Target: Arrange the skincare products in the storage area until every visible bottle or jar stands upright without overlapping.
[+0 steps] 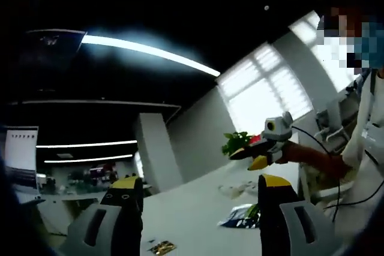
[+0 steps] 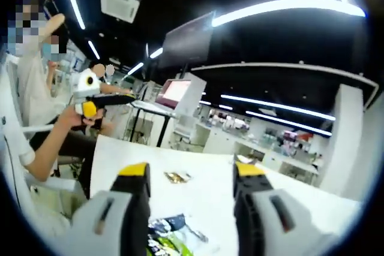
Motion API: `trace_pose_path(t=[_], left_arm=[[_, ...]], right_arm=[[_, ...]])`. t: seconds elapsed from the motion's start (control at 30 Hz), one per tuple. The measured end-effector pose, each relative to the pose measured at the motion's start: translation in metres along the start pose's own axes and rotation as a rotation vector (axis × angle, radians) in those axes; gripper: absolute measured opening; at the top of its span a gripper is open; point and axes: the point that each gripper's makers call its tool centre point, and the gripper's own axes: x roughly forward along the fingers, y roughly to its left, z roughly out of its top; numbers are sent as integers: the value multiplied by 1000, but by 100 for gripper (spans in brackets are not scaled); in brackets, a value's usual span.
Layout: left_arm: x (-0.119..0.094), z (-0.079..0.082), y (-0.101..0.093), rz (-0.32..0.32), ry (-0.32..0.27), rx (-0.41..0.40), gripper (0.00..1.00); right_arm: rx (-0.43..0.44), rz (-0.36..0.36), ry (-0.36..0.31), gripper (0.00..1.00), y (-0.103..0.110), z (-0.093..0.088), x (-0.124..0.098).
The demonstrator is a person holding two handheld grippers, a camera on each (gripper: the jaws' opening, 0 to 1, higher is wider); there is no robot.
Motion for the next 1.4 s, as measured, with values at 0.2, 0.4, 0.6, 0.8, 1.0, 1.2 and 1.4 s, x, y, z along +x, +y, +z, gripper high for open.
trace_pose_path(t=[0.2,0.4,0.6,0.8,1.0,1.2,1.4], left_arm=[[-4,1,7,26,3,9,78],[-4,5,8,20,-15,4,80],[-3,2,5,24,-8,22,81],[-8,5,7,37,-21,17,81],[-13,5,11,65,-19,11,81],[-18,8,11,68,-26,20,80],[-20,11,13,78,-43,9,80]], right_arm=[[-33,69,68,56,5,-6,34],[11,182,119,64,16,-18,74],[115,291,170,69,25,-39,117],[52,304,242,65,23,-62,150],[-99,185,270,69,8,-79,185],[60,312,277,70,35,-89,212],[47,420,212,79,49,-94,232]])
